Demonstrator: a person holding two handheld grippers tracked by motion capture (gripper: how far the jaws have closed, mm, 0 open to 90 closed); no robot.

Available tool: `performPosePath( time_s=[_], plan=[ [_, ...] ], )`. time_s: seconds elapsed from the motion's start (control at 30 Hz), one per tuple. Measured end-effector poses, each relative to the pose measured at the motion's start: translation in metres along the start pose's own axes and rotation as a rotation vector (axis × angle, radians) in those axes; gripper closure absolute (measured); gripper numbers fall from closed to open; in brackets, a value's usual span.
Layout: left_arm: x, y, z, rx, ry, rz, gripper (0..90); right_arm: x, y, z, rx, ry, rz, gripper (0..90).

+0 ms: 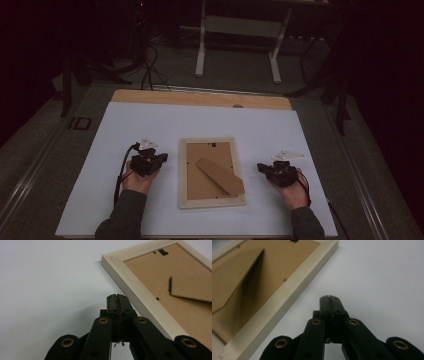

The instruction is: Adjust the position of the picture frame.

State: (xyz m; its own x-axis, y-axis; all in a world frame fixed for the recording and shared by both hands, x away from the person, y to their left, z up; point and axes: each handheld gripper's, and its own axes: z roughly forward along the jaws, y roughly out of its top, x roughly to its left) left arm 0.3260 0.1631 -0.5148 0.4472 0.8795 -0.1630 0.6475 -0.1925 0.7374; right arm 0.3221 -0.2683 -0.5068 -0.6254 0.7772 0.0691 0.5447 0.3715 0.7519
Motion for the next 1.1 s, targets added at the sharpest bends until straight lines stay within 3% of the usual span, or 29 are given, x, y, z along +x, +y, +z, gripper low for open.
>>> performPosePath(
  time_s=[0.2, 0.43, 0.63, 0.7, 1.1],
  plan=[
    [-0.011, -0.004, 0.01, 0.023, -0.016, 0.015, 89.6, 0.011, -0.005, 0.008, 0.018, 0.046, -0.033, 89.8],
    [-0.019, -0.008, 0.017, 0.066, -0.032, 0.073, 89.7, 0.026, -0.009, 0.02, 0.069, 0.087, -0.093, 89.8],
    [-0.021, -0.009, 0.02, 0.08, -0.034, 0.084, 89.7, 0.026, -0.011, 0.025, 0.097, 0.114, -0.109, 89.8],
    [-0.024, -0.01, 0.023, 0.098, -0.039, 0.102, 89.7, 0.028, -0.012, 0.026, 0.106, 0.141, -0.114, 89.9],
    [-0.027, -0.009, 0.027, 0.095, -0.049, 0.115, 89.9, 0.03, -0.012, 0.026, 0.124, 0.188, -0.129, 90.0]
  ],
)
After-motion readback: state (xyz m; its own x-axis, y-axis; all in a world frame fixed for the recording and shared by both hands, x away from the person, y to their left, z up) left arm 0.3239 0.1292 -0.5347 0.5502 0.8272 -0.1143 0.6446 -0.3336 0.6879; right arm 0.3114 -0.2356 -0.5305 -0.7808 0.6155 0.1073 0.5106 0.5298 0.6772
